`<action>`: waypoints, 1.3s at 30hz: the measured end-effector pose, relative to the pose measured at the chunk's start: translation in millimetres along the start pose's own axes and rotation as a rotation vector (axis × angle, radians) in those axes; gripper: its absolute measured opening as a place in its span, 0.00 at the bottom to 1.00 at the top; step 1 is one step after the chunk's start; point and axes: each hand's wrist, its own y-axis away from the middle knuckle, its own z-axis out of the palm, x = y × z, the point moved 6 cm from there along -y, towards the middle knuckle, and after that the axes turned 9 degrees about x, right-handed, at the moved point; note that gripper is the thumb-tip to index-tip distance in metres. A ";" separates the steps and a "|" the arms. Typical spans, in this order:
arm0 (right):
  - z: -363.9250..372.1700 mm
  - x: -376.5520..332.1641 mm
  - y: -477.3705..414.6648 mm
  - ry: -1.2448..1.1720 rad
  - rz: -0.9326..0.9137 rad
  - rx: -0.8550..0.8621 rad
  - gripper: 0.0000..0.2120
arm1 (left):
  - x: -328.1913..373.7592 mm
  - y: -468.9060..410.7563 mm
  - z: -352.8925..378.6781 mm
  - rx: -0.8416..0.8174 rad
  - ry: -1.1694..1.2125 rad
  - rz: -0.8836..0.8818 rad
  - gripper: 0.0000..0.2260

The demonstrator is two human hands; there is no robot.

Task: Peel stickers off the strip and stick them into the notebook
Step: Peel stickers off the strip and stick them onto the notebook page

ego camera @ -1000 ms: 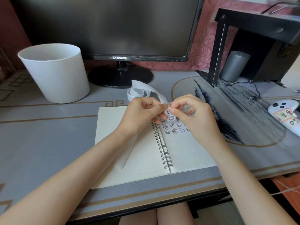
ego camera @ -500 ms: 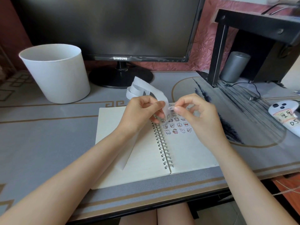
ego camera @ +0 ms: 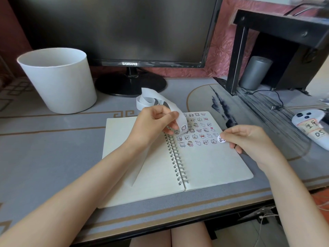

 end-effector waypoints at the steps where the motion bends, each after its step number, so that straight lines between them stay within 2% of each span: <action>1: -0.8 1.6 -0.3 0.003 0.005 0.009 0.02 | -0.1 0.0 0.1 0.000 -0.001 -0.001 0.09; 27: 2.1 2.2 0.2 -0.017 -0.064 0.035 0.02 | 0.1 -0.4 0.2 -0.005 0.001 0.000 0.08; 39: 4.1 4.6 -3.4 0.039 -0.105 0.078 0.07 | 0.4 -0.2 0.7 -0.007 0.009 -0.001 0.09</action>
